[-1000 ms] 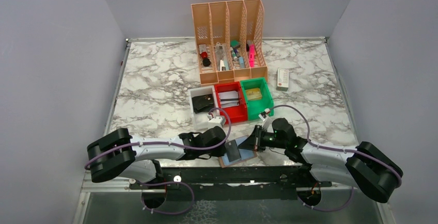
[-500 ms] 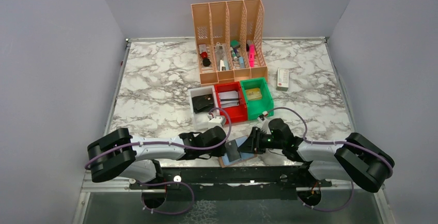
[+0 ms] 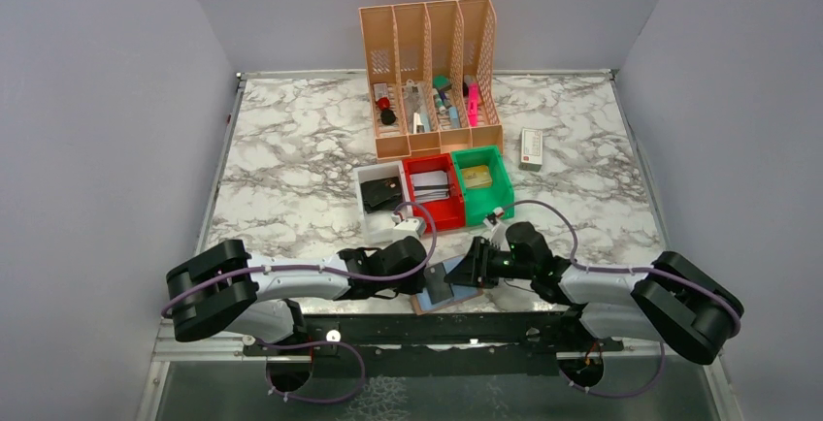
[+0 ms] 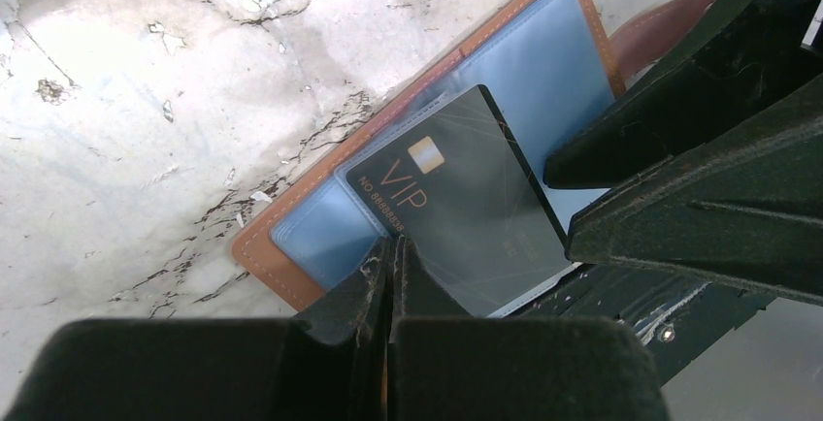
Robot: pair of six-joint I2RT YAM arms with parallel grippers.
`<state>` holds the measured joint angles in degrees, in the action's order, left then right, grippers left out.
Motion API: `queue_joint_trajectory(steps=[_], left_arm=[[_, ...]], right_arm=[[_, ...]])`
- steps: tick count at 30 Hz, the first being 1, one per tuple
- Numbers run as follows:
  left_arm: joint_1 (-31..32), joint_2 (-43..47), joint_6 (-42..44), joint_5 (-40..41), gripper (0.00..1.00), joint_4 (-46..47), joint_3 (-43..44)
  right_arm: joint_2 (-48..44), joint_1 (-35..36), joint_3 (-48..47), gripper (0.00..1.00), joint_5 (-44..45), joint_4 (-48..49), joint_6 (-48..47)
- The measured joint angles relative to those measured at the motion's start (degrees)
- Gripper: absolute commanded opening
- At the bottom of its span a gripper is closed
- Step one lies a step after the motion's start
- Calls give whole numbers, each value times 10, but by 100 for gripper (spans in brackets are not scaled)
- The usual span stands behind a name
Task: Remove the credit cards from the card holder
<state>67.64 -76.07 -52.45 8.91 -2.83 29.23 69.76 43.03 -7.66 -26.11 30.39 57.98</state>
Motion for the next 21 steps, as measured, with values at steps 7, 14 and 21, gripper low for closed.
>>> queue_joint_trajectory(steps=[7, 14, 21], left_arm=[[0, 0, 0, 0, 0, 0, 0], [0, 0, 0, 0, 0, 0, 0], [1, 1, 0, 0, 0, 0, -1]], right_arm=[[9, 0, 0, 32, -17, 13, 0], [44, 0, 0, 14, -39, 50, 7], [49, 0, 0, 3, -47, 69, 12]])
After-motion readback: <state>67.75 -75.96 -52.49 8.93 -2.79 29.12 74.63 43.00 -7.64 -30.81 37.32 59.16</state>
